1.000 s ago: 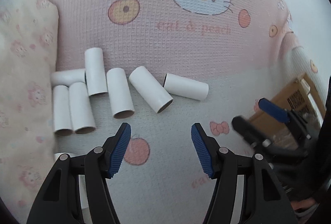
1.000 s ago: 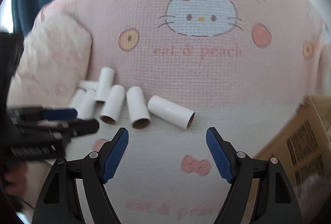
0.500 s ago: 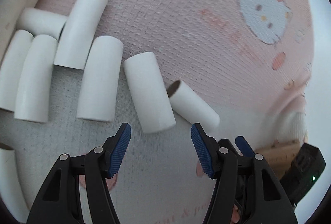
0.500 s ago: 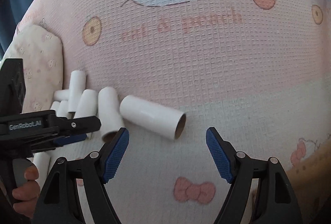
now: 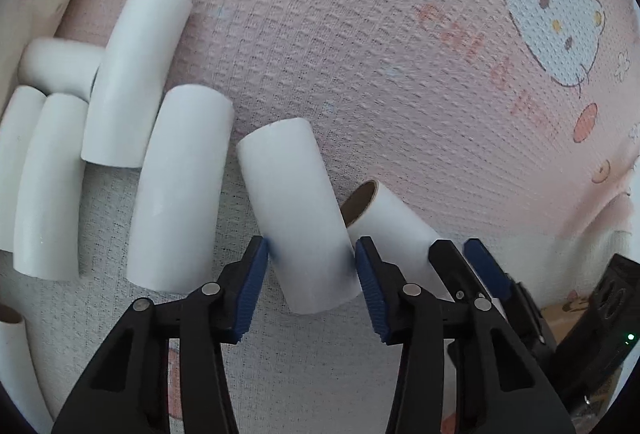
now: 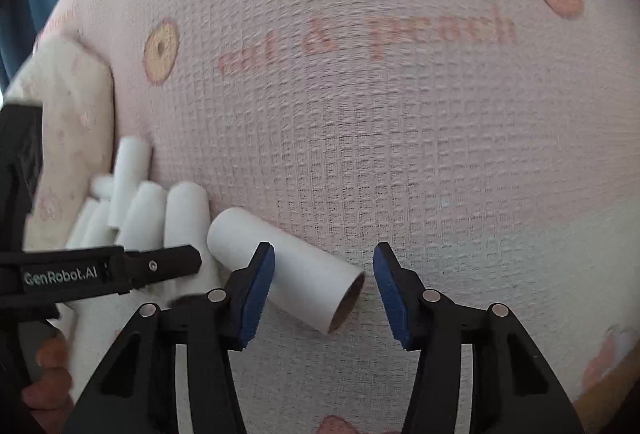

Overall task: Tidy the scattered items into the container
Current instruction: 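Lower the right gripper around a white cardboard tube and close it, then lift the gripped tube with the right gripper off the bedspread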

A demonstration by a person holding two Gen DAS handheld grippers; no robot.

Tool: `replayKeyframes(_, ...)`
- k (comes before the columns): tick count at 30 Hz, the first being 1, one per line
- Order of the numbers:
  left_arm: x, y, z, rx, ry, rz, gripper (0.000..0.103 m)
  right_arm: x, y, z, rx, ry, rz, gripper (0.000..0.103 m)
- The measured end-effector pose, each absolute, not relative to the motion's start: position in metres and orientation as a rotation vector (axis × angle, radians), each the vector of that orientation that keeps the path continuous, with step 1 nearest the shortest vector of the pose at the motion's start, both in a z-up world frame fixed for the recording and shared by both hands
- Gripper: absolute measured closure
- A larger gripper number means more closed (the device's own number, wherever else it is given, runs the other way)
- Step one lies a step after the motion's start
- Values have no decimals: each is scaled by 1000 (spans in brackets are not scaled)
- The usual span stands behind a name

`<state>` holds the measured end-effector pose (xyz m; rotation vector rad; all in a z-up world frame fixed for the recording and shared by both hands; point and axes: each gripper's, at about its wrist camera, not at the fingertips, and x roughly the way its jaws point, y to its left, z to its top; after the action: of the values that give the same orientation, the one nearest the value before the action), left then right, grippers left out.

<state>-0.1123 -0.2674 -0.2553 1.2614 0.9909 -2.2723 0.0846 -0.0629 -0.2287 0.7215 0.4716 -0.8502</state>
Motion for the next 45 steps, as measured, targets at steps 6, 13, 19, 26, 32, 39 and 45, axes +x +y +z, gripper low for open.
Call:
replayKeyframes(6,-110,-257,-255,1282,972,-2360,55,66,-66,-237,877,418,-778,67)
replayKeyframes(13,-102,-244,-256,1333,1009,-2440,55,60,-58,-247,1145,374,-601,74)
replayKeyframes(19,-103,-240,-252,1362,913,-2488,57,64,-32,-231,1140,388,-567,74)
replayKeyframes(26,-98,-257,-257,1367,968,-2465,57,66,-34,-222,1083,400,-609,73)
replayKeyframes(32,-103,-259,-254,1416,898,-2422,48,80,-47,-220,988,517,-626,57)
replayKeyframes(39,-105,-269,-252,1462,919,-2349,40,89,-68,-240,1090,522,-506,57)
replayKeyframes(45,-110,-287,-257,1515,1005,-2341,40,91,-65,-247,1129,493,-457,56)
